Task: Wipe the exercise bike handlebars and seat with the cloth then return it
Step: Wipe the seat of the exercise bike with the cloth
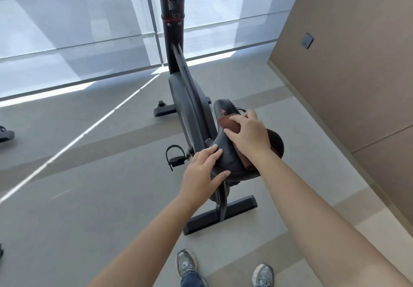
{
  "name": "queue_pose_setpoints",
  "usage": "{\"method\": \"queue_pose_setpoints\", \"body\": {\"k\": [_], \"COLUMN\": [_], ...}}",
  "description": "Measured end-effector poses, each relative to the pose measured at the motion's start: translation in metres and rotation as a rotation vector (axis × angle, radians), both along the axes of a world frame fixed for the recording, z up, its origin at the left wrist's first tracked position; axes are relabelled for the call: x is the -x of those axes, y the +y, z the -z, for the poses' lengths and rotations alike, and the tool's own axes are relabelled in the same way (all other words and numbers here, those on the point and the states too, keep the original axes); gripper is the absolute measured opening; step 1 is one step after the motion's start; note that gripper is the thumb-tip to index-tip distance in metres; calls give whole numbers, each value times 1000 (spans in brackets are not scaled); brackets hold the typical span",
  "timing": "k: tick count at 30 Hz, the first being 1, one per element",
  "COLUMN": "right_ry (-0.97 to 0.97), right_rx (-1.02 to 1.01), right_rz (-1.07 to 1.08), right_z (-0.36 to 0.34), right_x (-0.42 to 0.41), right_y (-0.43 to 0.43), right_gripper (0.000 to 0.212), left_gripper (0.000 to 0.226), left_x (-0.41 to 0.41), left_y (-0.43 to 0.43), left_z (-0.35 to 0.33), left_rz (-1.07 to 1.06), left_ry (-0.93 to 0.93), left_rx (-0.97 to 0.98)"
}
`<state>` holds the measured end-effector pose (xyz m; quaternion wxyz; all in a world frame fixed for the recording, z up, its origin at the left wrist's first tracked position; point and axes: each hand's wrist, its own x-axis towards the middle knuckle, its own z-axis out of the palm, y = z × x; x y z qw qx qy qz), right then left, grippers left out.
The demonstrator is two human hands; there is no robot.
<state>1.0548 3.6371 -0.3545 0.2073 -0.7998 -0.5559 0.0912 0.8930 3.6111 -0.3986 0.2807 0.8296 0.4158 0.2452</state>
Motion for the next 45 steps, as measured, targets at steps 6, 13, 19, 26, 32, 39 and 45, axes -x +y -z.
{"method": "queue_pose_setpoints", "body": {"k": [6, 13, 19, 26, 32, 39, 45], "right_ry": [-31, -120, -246, -185, -404, -297, -8], "right_rx": [-88, -33, 73, -43, 85, -108, -39], "right_rz": [-58, -78, -212, -251, -278, -315, 145], "right_z": [3, 3, -3, 4, 2, 7, -2], "right_x": [17, 41, 42, 64, 81, 46, -2], "right_y": [-44, -34, -11, -69, -35, -86, -24], "right_gripper": [35, 32, 34, 33, 24, 32, 32], "left_gripper": [45, 33, 28, 26, 27, 30, 46], "left_x": [12, 52, 55, 67, 71, 54, 28], "left_y": [2, -6, 0, -10, -6, -1, 14], "left_z": [-4, 2, -5, -5, -9, -16, -19], "left_rz": [36, 74, 26, -33, -62, 24, 147], "left_ry": [-5, 48, 35, 22, 33, 43, 127], "left_rx": [-62, -141, -143, -92, -106, -101, -94]}}
